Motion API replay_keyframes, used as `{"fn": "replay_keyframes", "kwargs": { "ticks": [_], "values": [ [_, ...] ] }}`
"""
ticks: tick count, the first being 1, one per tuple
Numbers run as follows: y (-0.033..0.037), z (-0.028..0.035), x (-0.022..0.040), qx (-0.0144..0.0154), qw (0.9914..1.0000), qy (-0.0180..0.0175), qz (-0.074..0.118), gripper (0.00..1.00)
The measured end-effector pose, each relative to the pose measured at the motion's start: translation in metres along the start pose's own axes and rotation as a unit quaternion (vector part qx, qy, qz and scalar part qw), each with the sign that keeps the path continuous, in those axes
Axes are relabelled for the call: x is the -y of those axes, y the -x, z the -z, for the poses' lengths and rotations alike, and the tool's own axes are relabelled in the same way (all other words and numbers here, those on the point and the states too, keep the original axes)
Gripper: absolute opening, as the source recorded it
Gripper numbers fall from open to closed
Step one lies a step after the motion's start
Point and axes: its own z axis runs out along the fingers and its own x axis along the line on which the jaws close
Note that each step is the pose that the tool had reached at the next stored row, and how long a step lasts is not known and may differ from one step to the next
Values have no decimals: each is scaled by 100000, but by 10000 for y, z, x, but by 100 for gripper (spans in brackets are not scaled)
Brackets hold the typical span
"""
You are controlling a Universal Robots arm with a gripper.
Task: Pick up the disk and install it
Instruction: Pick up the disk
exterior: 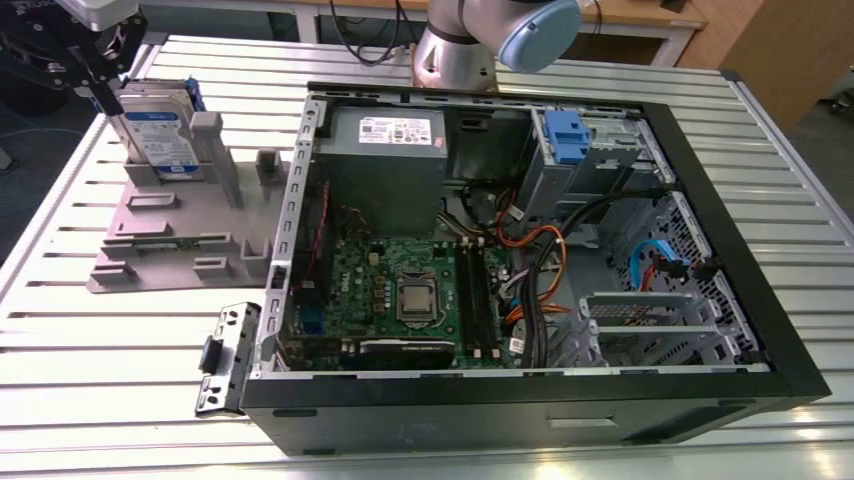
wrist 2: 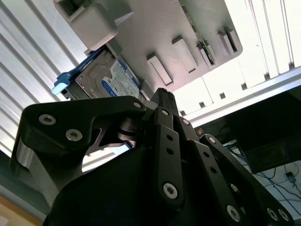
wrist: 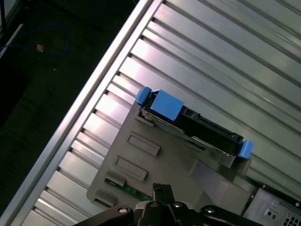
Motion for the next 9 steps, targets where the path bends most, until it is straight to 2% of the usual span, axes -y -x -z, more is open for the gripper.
{"fn": "replay_keyframes", "kwargs": {
  "ticks": [9],
  "values": [
    [0, 0, 0, -45, 99994, 26, 1092, 10]
  ]
}}
